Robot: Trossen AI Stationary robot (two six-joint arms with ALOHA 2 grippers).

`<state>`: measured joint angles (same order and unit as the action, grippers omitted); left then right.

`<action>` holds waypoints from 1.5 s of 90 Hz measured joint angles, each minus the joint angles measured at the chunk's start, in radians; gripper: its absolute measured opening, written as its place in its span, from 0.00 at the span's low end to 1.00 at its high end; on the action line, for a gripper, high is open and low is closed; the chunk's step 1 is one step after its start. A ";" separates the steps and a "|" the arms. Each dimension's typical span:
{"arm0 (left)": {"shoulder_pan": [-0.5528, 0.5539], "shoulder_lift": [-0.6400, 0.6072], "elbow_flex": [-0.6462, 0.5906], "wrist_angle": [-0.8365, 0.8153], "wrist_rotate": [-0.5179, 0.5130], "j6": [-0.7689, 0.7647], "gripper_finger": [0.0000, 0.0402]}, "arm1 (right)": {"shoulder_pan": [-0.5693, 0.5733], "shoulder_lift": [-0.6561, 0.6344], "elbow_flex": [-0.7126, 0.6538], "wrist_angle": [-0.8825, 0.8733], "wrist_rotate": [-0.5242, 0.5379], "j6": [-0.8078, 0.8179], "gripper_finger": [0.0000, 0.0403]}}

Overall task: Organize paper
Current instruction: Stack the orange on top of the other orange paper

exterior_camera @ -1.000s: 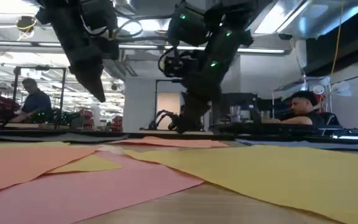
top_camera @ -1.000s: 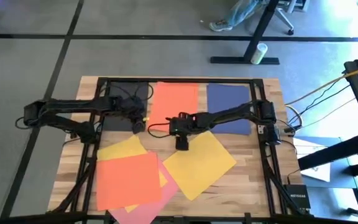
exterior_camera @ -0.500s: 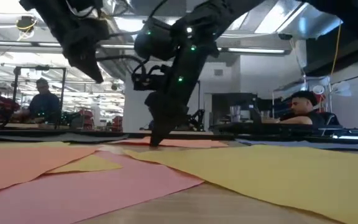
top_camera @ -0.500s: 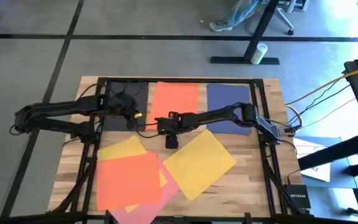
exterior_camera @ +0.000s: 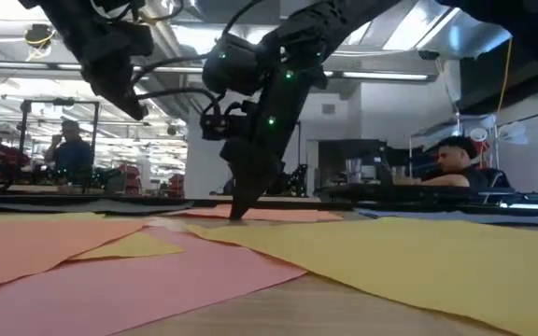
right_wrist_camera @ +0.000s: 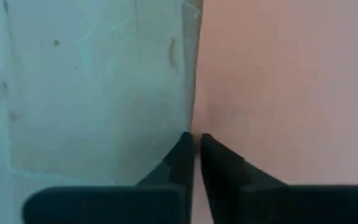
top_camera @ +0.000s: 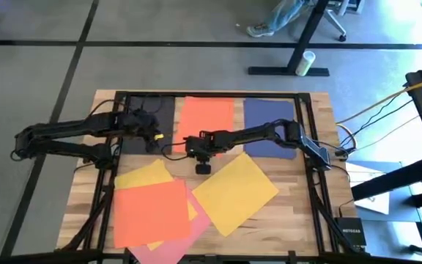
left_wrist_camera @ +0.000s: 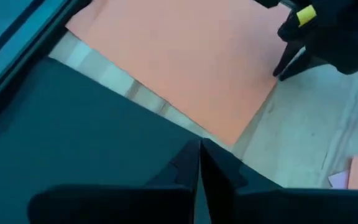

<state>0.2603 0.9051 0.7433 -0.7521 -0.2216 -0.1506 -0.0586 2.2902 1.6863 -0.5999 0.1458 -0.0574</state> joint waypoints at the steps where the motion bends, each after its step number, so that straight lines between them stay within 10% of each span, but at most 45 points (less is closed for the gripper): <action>1: -0.002 0.000 0.000 0.000 -0.001 0.000 0.00 | 0.000 0.000 0.000 0.000 0.005 0.000 0.02; 135: -0.078 0.025 -0.053 0.126 -0.034 -0.083 0.00 | -0.010 -0.129 -0.007 -0.498 0.409 0.283 0.00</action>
<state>0.1822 0.9296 0.6903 -0.6263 -0.2558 -0.2333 -0.0681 2.1616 1.6789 -1.0981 0.5547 0.2253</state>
